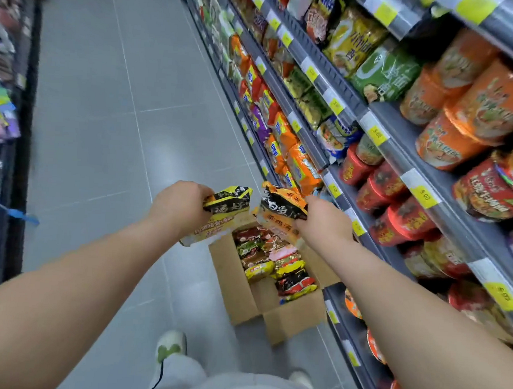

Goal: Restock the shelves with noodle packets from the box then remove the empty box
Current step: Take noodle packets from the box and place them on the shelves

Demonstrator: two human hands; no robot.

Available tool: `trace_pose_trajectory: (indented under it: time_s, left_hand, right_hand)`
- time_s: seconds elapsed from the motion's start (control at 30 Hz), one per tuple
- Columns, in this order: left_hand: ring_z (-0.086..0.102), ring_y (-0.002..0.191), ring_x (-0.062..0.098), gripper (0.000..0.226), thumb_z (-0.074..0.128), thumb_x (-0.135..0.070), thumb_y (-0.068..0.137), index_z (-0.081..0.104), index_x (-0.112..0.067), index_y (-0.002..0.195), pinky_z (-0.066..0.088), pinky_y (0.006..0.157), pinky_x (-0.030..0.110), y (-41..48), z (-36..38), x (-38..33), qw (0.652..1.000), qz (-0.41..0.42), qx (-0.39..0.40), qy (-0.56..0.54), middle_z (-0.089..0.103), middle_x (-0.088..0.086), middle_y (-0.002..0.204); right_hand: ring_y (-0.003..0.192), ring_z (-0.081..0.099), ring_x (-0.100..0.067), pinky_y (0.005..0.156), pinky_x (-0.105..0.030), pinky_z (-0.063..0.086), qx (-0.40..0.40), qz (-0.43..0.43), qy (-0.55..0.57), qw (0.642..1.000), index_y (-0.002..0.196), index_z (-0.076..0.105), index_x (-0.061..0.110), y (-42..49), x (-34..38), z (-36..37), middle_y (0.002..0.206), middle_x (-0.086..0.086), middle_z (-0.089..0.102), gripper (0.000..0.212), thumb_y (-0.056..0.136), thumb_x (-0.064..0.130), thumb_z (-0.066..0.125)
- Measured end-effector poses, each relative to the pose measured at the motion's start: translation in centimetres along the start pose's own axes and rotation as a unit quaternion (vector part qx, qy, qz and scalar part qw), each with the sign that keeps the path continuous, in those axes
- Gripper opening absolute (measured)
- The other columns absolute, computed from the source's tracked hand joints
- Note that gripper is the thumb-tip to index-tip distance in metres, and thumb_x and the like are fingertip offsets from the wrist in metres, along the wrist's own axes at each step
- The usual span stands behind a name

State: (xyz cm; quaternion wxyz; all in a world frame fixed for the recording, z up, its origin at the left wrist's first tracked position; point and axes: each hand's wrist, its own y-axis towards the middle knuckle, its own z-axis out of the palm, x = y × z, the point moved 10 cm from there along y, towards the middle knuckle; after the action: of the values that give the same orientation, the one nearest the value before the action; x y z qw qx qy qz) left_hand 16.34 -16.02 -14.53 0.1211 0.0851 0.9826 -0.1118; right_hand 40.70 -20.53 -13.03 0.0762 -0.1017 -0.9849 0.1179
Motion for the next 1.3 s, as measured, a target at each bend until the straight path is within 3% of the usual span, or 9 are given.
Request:
trace_pose_trajectory:
  time_s: [0.07, 0.27, 0.47, 0.67, 0.8, 0.93, 1.03, 1.17, 1.3]
  left_hand:
    - [0.057, 0.069, 0.023, 0.027, 0.057, -0.019, 0.074, 0.069, -0.03, 0.096, 0.049, 0.059, 0.028, 2.0, -2.4, 3.9, 1.0, -0.007, -0.004, -0.022, 0.056, -0.007, 0.065]
    - [0.061, 0.079, 0.025, 0.031, 0.059, -0.02, 0.074, 0.068, -0.033, 0.101, 0.052, 0.062, 0.031, 7.7, -9.3, 9.3, 0.997, 0.002, -0.039, -0.065, 0.067, -0.002, 0.081]
    - [0.062, 0.085, 0.026, 0.033, 0.064, -0.025, 0.078, 0.067, -0.038, 0.108, 0.055, 0.073, 0.04, 16.5, -13.6, 10.8, 0.987, 0.019, -0.08, -0.141, 0.069, -0.001, 0.091]
    - [0.063, 0.08, 0.025, 0.029, 0.068, -0.024, 0.081, 0.069, -0.036, 0.107, 0.056, 0.069, 0.04, 28.0, -18.0, 10.7, 0.972, 0.029, -0.098, -0.21, 0.068, -0.001, 0.088]
    - [0.063, 0.079, 0.023, 0.029, 0.07, -0.023, 0.081, 0.07, -0.033, 0.108, 0.051, 0.065, 0.03, 36.2, -22.9, 8.8, 0.964, 0.078, -0.123, -0.224, 0.069, 0.0, 0.09]
    - [0.062, 0.053, 0.011, 0.024, 0.072, -0.023, 0.082, 0.07, -0.032, 0.104, 0.053, 0.058, 0.023, 42.7, -26.3, 6.9, 0.945, 0.123, -0.12, -0.277, 0.066, -0.006, 0.086]
    - [0.056, 0.065, 0.01, 0.032, 0.07, -0.03, 0.084, 0.067, -0.03, 0.116, 0.039, 0.061, 0.022, 47.6, -28.5, 5.3, 0.939, 0.181, -0.137, -0.259, 0.064, -0.006, 0.1]
    - [0.056, 0.099, 0.016, 0.041, 0.068, -0.034, 0.085, 0.062, -0.026, 0.125, 0.039, 0.074, 0.024, 54.6, -32.4, 2.9, 0.916, 0.28, -0.159, -0.241, 0.062, -0.001, 0.115]
    - [0.057, 0.097, 0.015, 0.041, 0.068, -0.029, 0.085, 0.061, -0.025, 0.125, 0.045, 0.081, 0.025, 59.5, -36.6, 0.5, 0.881, 0.369, -0.145, -0.257, 0.061, 0.0, 0.112]
  right_hand:
    - [0.07, 0.053, -0.026, 0.053, -0.03, 0.037, -0.022, 0.009, 0.01, 1.0, 0.089, 0.04, 0.016, 1.4, 3.8, -0.8, 0.067, 0.003, 0.045, 0.022, 0.091, 0.029, 0.058]
    - [0.084, 0.055, -0.03, 0.058, -0.034, 0.04, -0.087, 0.043, 0.019, 0.995, 0.113, 0.043, 0.013, 5.4, 11.2, -4.4, 0.099, -0.011, 0.059, 0.025, 0.092, 0.021, 0.056]
    - [0.081, 0.056, -0.029, 0.053, -0.032, 0.039, -0.158, 0.077, 0.034, 0.984, 0.109, 0.044, 0.016, 13.0, 13.2, -7.5, 0.095, -0.009, 0.06, 0.022, 0.09, 0.015, 0.056]
    - [0.093, 0.056, -0.031, 0.058, -0.035, 0.043, -0.196, 0.09, 0.057, 0.975, 0.117, 0.043, 0.019, 24.1, 14.1, -11.9, 0.102, -0.008, 0.059, 0.029, 0.091, 0.013, 0.055]
    - [0.091, 0.055, -0.03, 0.056, -0.033, 0.037, -0.231, 0.106, 0.058, 0.965, 0.11, 0.044, 0.02, 30.3, 14.6, -17.4, 0.097, -0.005, 0.057, 0.024, 0.09, 0.013, 0.055]
    - [0.095, 0.051, -0.03, 0.055, -0.034, 0.033, -0.287, 0.134, 0.029, 0.948, 0.116, 0.045, 0.018, 34.5, 15.4, -22.3, 0.101, -0.007, 0.057, 0.032, 0.088, 0.004, 0.051]
    - [0.098, 0.048, -0.03, 0.058, -0.034, 0.033, -0.33, 0.164, 0.01, 0.929, 0.12, 0.049, 0.017, 36.8, 15.6, -24.7, 0.102, -0.008, 0.058, 0.041, 0.084, -0.003, 0.05]
    - [0.103, 0.051, -0.032, 0.069, -0.039, 0.041, -0.416, 0.202, -0.04, 0.886, 0.121, 0.054, 0.015, 40.0, 16.9, -28.0, 0.11, -0.008, 0.06, 0.046, 0.078, -0.004, 0.058]
    - [0.094, 0.055, -0.035, 0.072, -0.042, 0.045, -0.484, 0.243, -0.081, 0.836, 0.105, 0.06, 0.008, 41.6, 19.3, -31.4, 0.101, -0.012, 0.063, 0.046, 0.063, -0.009, 0.067]
